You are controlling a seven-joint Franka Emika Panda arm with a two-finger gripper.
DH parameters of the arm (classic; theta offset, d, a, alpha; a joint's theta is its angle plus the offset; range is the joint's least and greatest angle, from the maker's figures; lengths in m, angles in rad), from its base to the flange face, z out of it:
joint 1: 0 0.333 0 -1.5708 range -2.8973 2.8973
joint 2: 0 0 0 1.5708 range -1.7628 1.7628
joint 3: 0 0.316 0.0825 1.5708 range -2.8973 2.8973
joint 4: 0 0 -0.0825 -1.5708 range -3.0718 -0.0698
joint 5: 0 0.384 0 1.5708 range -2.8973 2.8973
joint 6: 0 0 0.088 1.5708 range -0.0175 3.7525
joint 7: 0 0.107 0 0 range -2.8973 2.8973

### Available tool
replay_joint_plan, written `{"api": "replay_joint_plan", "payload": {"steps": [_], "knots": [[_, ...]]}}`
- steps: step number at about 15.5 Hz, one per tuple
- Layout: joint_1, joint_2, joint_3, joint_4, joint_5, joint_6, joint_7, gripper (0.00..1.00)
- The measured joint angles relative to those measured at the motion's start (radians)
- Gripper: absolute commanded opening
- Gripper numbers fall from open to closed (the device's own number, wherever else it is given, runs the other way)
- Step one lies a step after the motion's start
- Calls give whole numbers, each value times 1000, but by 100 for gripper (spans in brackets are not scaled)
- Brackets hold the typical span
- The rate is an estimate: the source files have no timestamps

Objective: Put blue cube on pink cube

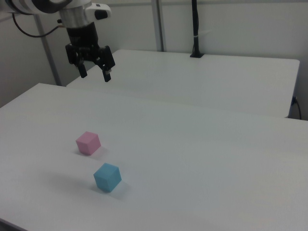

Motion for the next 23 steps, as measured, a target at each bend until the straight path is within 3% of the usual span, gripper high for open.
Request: {"api": "replay_joint_plan", "payload": {"steps": [13,19,23], "knots": [[-1,-20,21,-137,-3,58,0,100],[-22,-40,27,-154,-4,58,-1,100],[-32,-94,27,-266,-4,60,-13,100]]}}
